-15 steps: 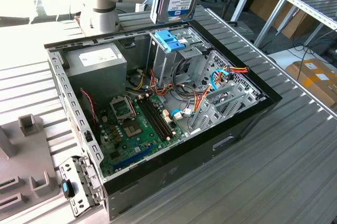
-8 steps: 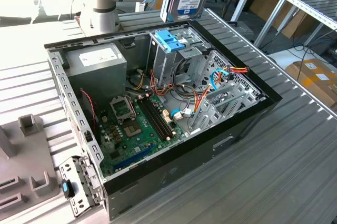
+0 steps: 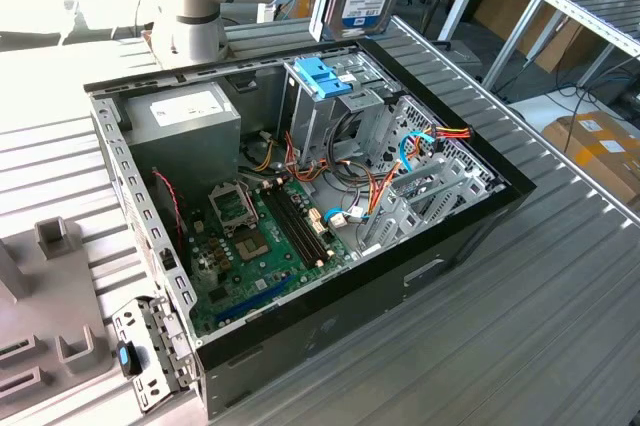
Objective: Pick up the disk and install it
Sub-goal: 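Pick up the disk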
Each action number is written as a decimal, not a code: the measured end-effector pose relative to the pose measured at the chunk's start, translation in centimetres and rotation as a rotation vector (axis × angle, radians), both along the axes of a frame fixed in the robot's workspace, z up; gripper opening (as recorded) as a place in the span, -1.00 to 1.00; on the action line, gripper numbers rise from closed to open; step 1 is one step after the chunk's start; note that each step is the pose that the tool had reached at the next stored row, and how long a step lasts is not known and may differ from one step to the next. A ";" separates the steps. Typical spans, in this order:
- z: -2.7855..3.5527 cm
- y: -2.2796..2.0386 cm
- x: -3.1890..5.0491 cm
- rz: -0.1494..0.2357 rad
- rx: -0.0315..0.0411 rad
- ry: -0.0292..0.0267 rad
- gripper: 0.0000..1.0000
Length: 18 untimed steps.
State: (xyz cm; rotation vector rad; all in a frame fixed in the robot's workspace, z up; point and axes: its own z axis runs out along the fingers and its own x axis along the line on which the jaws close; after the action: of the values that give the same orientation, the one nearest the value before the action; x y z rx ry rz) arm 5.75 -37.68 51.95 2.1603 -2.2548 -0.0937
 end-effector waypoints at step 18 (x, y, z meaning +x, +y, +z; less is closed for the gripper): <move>0.00 0.00 2.47 0.000 0.0000 0.0000 -0.25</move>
State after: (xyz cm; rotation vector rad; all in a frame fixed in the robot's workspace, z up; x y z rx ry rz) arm 8.22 -37.68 51.95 2.1604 -2.2548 -0.0937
